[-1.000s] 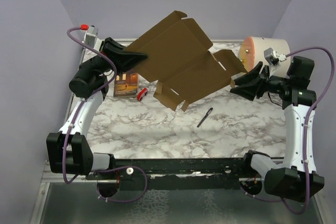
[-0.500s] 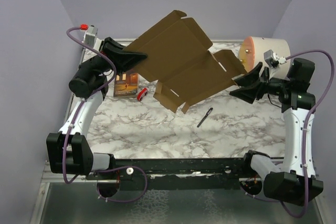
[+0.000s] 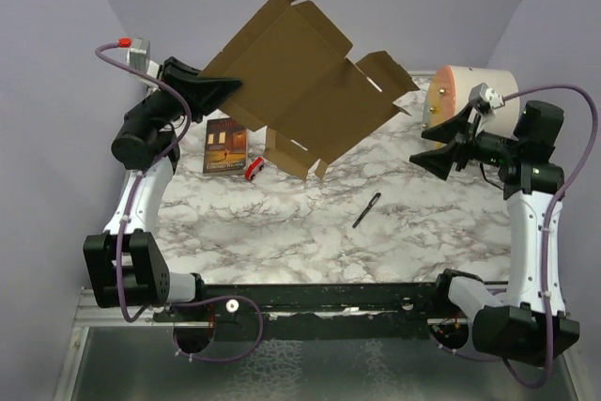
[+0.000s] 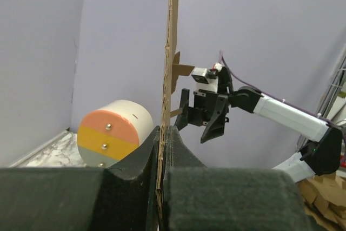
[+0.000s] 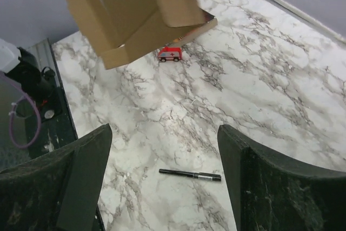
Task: Fold the paper box
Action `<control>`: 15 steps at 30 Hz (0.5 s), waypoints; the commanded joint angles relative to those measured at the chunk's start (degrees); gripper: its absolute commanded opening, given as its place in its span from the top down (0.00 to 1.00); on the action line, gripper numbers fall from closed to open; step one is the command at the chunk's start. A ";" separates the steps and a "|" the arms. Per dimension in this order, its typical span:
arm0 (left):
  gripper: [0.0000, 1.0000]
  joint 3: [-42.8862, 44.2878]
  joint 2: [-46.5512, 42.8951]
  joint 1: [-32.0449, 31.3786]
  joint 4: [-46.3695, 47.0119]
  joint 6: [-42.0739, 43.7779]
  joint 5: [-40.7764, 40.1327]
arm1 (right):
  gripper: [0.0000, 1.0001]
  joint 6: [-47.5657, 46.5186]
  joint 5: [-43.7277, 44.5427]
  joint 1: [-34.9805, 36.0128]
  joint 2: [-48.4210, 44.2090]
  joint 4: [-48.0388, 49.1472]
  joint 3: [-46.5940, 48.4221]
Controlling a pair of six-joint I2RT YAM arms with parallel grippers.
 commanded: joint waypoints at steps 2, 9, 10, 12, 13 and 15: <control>1.00 4.65 2.73 1.32 5.27 -5.83 -1.94 | 0.22 23.06 3.15 0.17 6.18 19.30 1.22; 1.00 6.29 3.26 1.46 4.80 -7.07 -0.90 | 0.25 75.05 -3.47 0.17 13.44 60.52 -0.26; 1.00 6.29 3.16 1.46 4.62 -7.11 -0.91 | 0.25 80.93 -3.60 0.17 13.72 65.97 -1.14; 1.00 6.22 3.21 1.44 4.77 -7.35 -1.00 | 0.25 90.85 -3.78 0.17 14.06 74.99 -3.12; 1.00 6.19 3.23 1.45 4.78 -7.56 -1.12 | 0.25 94.44 -3.73 0.17 14.15 78.56 -3.86; 1.00 6.16 3.20 1.46 5.25 -8.14 -1.41 | 0.25 99.54 -3.30 0.17 14.38 82.99 -4.66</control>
